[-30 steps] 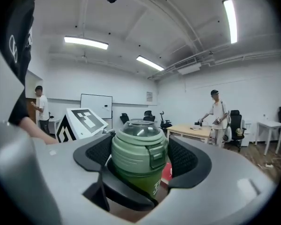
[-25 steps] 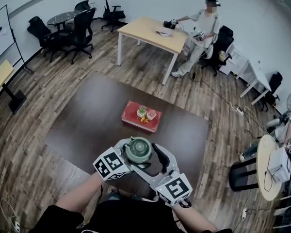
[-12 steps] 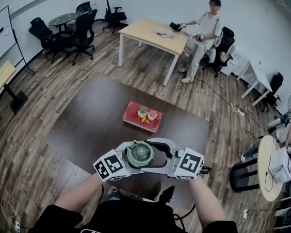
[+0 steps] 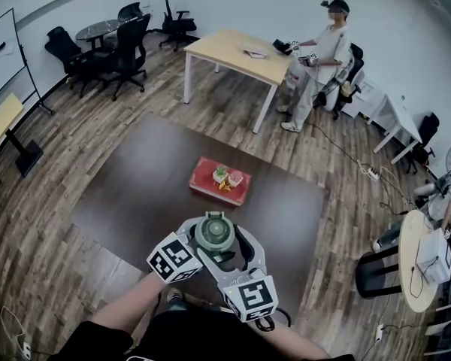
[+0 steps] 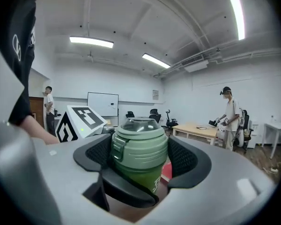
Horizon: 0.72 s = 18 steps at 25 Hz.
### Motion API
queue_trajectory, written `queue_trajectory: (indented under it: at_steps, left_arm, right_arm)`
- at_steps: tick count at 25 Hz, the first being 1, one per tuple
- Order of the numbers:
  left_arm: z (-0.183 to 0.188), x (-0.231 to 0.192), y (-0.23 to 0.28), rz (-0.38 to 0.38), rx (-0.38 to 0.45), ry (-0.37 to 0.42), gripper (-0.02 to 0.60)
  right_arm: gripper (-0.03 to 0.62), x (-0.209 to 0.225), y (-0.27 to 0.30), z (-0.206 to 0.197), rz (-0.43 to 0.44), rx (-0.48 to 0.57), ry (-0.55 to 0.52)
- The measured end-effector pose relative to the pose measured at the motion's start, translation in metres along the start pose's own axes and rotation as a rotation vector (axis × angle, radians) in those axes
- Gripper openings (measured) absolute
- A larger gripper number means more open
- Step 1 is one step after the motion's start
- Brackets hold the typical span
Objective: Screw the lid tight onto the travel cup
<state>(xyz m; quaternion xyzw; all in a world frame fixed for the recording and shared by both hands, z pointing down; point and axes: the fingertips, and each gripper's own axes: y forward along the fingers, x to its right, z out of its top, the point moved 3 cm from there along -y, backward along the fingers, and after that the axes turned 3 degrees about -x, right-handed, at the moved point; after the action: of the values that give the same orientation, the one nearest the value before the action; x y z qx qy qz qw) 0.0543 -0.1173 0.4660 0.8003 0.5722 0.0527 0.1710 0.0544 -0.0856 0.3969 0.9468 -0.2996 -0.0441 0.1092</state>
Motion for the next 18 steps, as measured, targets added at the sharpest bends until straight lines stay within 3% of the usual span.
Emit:
queue_trajectory:
  at_steps: [3, 6, 9, 12, 15, 18]
  left_arm:
    - [0.003, -0.004, -0.003, -0.011, 0.006, -0.012, 0.414]
    - [0.006, -0.005, -0.008, -0.058, 0.013, -0.029, 0.414]
    - [0.008, -0.003, -0.012, -0.098, 0.002, -0.008, 0.414]
    - [0.005, 0.004, -0.012, -0.118, -0.025, 0.029, 0.414]
    - [0.004, 0.009, -0.01, -0.129, -0.049, 0.06, 0.414]
    - [0.005, 0.006, -0.008, -0.1, -0.045, 0.057, 0.414]
  right_arm:
    - [0.4, 0.001, -0.006, 0.008, 0.143, 0.049, 0.005]
    - [0.417, 0.012, -0.015, 0.02, 0.347, 0.07, -0.058]
    - [0.417, 0.028, -0.014, 0.021, 0.57, 0.041, -0.111]
    - [0.417, 0.031, -0.008, 0.012, 0.719, -0.02, -0.178]
    - [0.413, 0.026, -0.003, 0.009, 0.814, -0.057, -0.185]
    - [0.379, 0.023, 0.0, 0.01, 0.778, -0.047, -0.168]
